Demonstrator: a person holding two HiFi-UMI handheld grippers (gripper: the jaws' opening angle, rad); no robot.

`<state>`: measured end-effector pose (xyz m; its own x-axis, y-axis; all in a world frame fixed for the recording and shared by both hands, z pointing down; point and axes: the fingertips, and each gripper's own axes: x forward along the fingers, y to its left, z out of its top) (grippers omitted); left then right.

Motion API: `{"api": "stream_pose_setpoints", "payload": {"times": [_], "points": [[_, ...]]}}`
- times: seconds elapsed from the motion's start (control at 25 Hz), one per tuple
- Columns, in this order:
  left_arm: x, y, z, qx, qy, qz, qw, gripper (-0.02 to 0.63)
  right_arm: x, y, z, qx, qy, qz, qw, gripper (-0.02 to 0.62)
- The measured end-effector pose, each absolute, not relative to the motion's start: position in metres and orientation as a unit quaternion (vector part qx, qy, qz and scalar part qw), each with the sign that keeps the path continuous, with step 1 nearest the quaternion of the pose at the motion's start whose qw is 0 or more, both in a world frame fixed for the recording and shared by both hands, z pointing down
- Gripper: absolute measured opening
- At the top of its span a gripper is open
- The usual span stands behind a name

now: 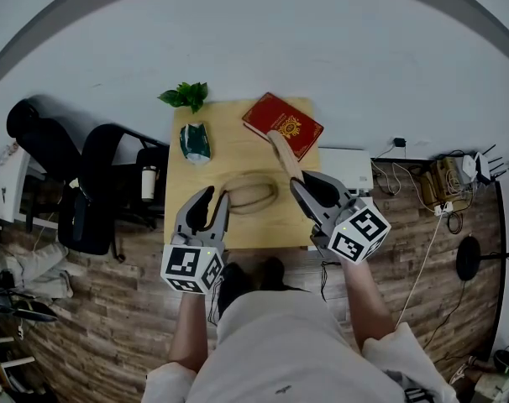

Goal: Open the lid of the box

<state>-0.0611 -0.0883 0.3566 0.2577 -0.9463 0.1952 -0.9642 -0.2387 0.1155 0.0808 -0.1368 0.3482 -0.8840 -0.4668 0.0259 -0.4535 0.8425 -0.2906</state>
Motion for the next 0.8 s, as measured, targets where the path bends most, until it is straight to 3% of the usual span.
{"api": "stream_pose_setpoints", "payload": {"times": [0.32, 0.8], "points": [[-0.0635, -0.087, 0.3587, 0.783, -0.611, 0.049, 0.104, 0.046, 0.0778, -0.1353, 0.3495, -0.237, 0.959, -0.151, 0.024, 0.069], [-0.064, -0.0855, 0.3591, 0.782, -0.612, 0.061, 0.095, 0.012, 0.0734, -0.1333, 0.3509, -0.23, 0.96, -0.155, 0.025, 0.069]]}}
